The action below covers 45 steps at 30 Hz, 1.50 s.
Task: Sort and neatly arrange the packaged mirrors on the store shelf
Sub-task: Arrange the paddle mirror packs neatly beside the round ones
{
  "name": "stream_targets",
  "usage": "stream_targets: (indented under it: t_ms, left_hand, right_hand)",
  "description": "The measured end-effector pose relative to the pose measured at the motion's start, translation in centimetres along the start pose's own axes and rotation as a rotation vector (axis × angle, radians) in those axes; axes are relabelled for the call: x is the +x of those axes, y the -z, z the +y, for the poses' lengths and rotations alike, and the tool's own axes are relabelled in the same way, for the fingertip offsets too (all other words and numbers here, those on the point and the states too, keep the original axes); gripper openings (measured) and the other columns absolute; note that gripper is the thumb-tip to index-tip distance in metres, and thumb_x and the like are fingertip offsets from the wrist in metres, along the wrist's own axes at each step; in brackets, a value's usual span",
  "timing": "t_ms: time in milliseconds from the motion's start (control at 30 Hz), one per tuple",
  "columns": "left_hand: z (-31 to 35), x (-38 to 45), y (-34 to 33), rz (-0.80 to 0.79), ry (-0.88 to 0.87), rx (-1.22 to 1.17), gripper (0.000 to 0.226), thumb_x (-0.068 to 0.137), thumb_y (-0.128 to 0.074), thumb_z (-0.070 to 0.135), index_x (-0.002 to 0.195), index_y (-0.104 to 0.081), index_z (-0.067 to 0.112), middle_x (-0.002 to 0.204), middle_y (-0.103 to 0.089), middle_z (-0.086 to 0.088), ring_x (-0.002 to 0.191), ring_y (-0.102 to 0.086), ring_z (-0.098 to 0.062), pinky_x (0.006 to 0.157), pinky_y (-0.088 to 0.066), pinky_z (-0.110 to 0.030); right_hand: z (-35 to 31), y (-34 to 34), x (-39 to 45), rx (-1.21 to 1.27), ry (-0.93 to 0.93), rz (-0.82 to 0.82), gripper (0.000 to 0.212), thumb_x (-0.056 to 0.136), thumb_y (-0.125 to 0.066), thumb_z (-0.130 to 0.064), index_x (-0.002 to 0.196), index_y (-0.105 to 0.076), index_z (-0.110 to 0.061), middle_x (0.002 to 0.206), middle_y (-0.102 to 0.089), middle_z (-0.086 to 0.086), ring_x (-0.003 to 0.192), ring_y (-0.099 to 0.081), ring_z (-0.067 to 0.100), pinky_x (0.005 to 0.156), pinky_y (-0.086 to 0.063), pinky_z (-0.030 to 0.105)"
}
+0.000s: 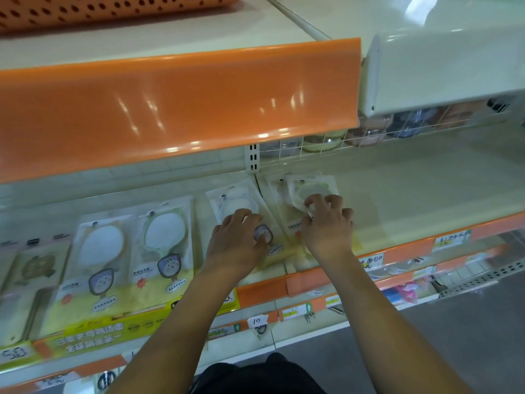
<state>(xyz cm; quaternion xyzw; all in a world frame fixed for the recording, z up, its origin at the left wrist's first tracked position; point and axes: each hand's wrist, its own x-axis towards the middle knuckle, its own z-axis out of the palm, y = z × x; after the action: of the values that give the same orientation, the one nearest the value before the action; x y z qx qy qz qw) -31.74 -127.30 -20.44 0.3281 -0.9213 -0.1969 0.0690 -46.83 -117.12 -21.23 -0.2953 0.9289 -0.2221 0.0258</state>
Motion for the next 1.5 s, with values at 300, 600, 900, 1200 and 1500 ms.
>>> stream_targets:
  t_ms: [300,600,900,1200,1500]
  left_hand:
    - [-4.0,-2.7,2.0,0.068,0.108,0.028,0.044,0.093,-0.050,0.038,0.135,-0.045,0.027,0.141,-0.039,0.005,0.129,-0.038,-0.019,0.100,-0.031,-0.034]
    - [-10.6,-5.8,5.4,0.108,0.199,0.034,0.044,0.092,-0.049,0.037,0.135,-0.045,0.028,0.143,-0.039,0.005,0.130,-0.039,-0.019,0.101,-0.034,-0.035]
    - [-19.8,-9.6,9.0,0.119,0.233,0.040,0.045,0.089,-0.053,0.037,0.132,-0.048,0.026,0.140,-0.043,0.004,0.126,-0.044,-0.022,0.100,-0.039,-0.038]
    - [-26.1,-11.6,10.3,0.115,0.197,-0.015,0.040,0.091,-0.051,0.038,0.129,-0.049,0.026,0.140,-0.042,0.002,0.126,-0.045,-0.023,0.101,-0.040,-0.041]
    - [-30.0,-12.7,12.2,0.040,0.190,-0.030,0.045,0.091,-0.050,0.037,0.134,-0.046,0.027,0.140,-0.040,0.005,0.126,-0.043,-0.021,0.104,-0.036,-0.040]
  right_hand:
    - [-6.2,-1.5,-1.9,0.049,0.211,-0.030,0.029,0.091,-0.055,-0.028,0.120,-0.053,-0.026,0.128,-0.041,0.007,0.113,-0.042,0.038,0.090,-0.034,0.042]
    - [-13.6,-4.6,-4.3,0.055,0.266,-0.099,0.026,0.089,-0.057,-0.031,0.114,-0.056,-0.030,0.129,-0.041,0.003,0.119,-0.043,0.032,0.095,-0.031,0.037]
    - [-22.9,-8.0,-8.9,0.046,0.298,-0.153,0.027,0.089,-0.058,-0.030,0.116,-0.057,-0.029,0.131,-0.039,0.003,0.118,-0.042,0.034,0.097,-0.032,0.040]
    - [-29.3,-10.2,-13.2,0.037,0.238,-0.200,0.029,0.090,-0.056,-0.030,0.119,-0.056,-0.031,0.135,-0.036,0.000,0.119,-0.036,0.035,0.097,-0.035,0.040]
    - [-32.6,-12.7,-16.6,0.025,0.153,-0.232,0.026,0.093,-0.054,-0.033,0.118,-0.054,-0.033,0.134,-0.036,0.000,0.117,-0.036,0.033,0.096,-0.036,0.041]
